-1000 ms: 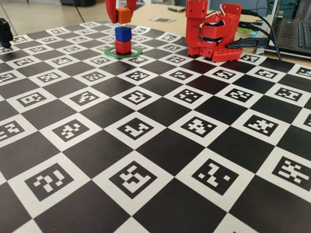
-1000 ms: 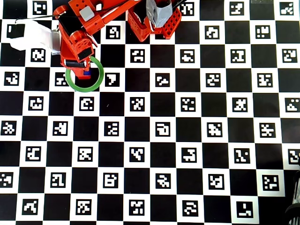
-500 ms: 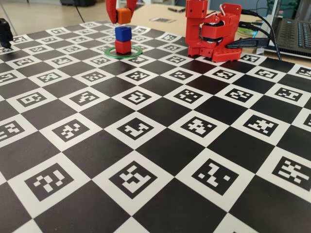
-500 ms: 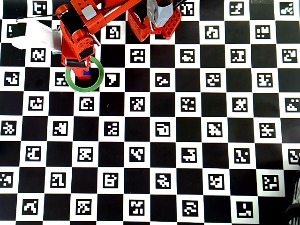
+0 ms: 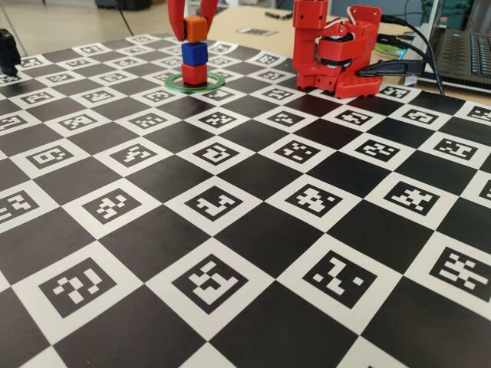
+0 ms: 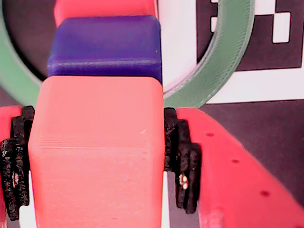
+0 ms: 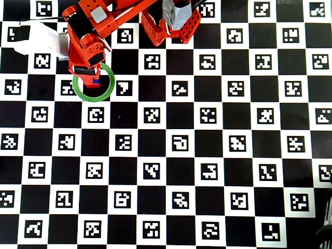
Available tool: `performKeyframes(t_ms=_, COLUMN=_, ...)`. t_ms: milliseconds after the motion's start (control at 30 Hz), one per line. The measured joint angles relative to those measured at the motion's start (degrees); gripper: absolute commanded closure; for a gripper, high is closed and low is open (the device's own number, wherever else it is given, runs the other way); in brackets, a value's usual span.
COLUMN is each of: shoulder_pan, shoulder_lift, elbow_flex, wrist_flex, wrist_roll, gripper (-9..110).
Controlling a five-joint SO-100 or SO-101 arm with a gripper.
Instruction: Grab the red cube then put it in the green circle then put the blue cube on top and finally the orange cube on top
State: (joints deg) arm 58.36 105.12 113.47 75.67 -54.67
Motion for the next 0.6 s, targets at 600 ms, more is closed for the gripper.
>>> performKeyframes(t_ms=600, shoulder_pan=0.00, shoulder_lift=0.00, elbow_flex=0.79, wrist_flex=-0.44, wrist_roll=0.00, gripper=92)
